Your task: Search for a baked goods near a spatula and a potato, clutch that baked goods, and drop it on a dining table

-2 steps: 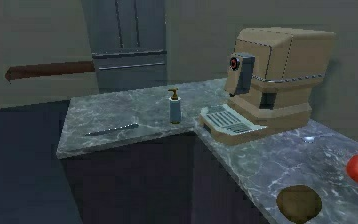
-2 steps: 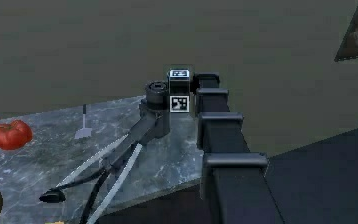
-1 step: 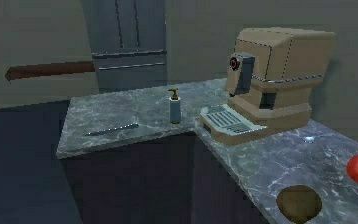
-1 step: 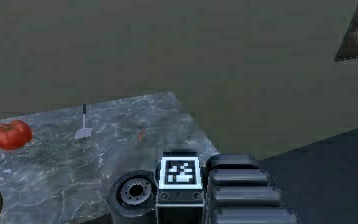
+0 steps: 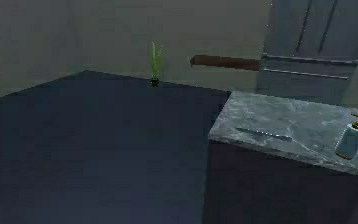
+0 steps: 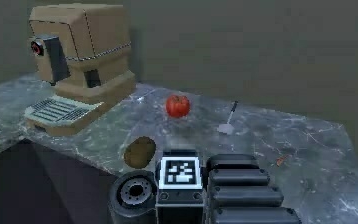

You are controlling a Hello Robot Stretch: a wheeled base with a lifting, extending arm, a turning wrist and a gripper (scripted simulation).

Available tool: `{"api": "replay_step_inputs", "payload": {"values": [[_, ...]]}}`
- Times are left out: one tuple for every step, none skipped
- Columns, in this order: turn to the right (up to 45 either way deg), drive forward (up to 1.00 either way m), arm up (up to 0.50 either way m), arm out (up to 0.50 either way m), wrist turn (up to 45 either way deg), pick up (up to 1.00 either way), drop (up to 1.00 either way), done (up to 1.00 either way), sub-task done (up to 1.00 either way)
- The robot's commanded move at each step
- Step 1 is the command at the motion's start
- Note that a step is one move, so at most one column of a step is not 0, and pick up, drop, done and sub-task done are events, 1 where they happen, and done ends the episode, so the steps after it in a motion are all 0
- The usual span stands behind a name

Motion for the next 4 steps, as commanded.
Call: {"api": "replay_step_inputs", "payload": {"values": [[-45.0,0.00,0.00,0.00,0.0,0.00,0.00,0.00,0.00],[-18.0,0.00,0.00,0.00,0.0,0.00,0.00,0.00,0.00],[-3.0,0.00,0.00,0.00,0.0,0.00,0.00,0.00,0.00],[0.0,0.20,0.00,0.00,0.0,0.00,0.00,0.00,0.00]]}}
